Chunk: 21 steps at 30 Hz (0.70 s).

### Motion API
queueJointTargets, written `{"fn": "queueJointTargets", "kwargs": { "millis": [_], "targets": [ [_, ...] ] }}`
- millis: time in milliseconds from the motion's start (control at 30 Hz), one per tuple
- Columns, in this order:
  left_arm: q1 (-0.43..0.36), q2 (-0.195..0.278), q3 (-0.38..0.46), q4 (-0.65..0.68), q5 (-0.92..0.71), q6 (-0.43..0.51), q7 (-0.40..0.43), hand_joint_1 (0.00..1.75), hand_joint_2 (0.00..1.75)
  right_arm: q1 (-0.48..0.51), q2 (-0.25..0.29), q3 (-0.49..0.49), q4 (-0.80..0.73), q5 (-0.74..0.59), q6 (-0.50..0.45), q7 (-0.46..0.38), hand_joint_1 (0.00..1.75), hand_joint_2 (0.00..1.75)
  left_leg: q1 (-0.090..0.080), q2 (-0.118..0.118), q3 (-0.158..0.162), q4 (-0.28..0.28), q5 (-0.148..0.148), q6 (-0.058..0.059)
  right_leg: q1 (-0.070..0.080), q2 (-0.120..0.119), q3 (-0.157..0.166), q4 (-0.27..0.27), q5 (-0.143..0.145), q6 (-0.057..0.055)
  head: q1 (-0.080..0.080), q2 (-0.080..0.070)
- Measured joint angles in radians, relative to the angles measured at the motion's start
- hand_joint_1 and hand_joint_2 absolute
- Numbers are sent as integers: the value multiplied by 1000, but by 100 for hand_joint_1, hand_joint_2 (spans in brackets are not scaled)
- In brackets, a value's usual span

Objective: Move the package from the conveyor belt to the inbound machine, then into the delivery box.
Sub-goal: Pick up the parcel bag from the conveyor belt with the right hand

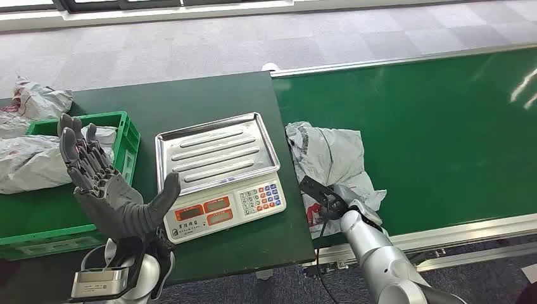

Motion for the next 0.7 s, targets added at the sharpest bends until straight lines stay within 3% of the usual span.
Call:
{"fn": "queueJointTargets", "kwargs": {
  "millis": [300,500,700],
  "targets": [
    [5,1,5,-4,-8,13,0,0,175,-2,12,25,-1,3,-69,-65,175,175,0,0,-1,0,0,0,0,0,-1,0,0,0,0,0],
    [17,2,11,-13,-18,14,0,0,175,-5,27,63,-35,3,-176,-109,175,175,0,-1,-2,0,0,0,0,0,-2,0,0,0,0,0],
    [21,3,17,-20,-18,14,0,0,175,-6,36,81,-57,3,-187,-111,175,175,0,-1,-2,0,0,0,0,0,-2,0,0,0,0,0]
  ]
}}
